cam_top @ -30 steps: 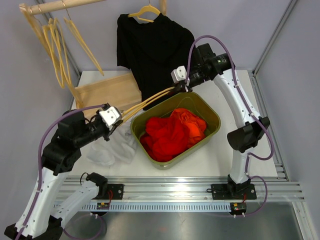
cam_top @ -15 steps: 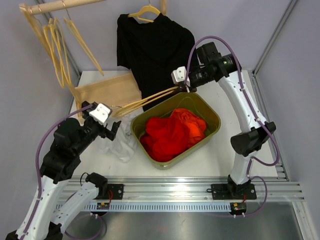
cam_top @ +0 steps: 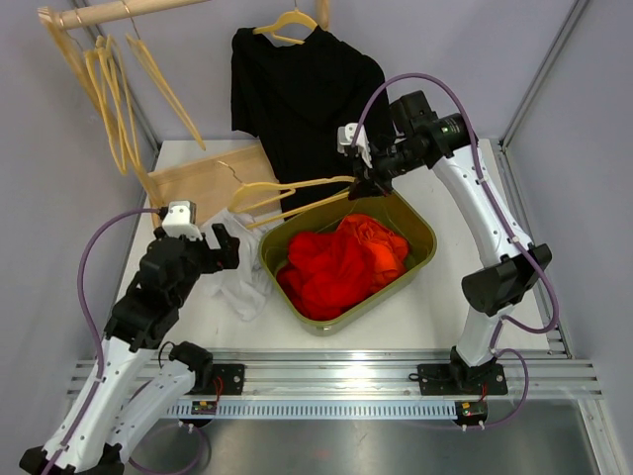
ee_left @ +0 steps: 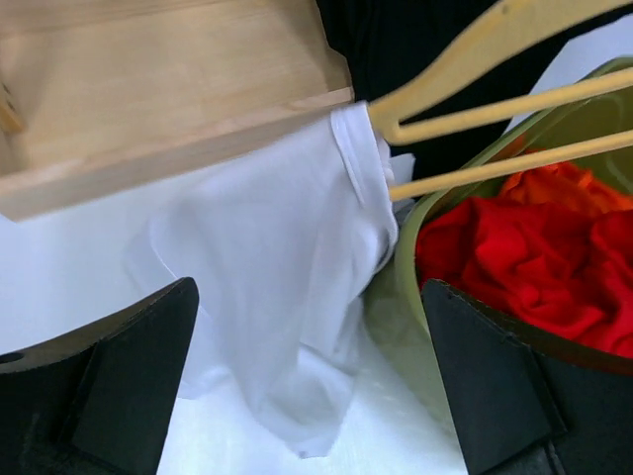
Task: Remove the t-shirt from the hanger
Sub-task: Remove the tshirt from the hanger
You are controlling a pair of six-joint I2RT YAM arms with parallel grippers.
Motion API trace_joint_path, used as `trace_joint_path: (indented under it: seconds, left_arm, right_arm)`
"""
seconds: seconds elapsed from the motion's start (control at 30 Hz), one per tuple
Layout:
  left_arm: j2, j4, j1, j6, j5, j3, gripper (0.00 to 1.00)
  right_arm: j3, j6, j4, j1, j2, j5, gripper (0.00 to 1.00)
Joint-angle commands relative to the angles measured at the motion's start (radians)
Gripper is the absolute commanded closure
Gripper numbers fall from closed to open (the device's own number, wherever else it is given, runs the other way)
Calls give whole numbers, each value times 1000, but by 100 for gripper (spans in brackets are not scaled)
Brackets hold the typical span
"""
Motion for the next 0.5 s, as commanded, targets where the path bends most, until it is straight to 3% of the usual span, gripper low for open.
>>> trace_joint_path:
  seconds: [0.0,0.13,0.47]
  left_arm:
    - [13,141,1,-261,27,-21,2]
    - [86,162,1,-378,29,-2,5]
    - [312,108,3,-530,-167,102,12]
  right_arm:
    - [-3,159,93,4,-48,-15,100]
    - [-29,218,129,6,-53,-36,100]
    - [-71,262,152,11,-85,-89,100]
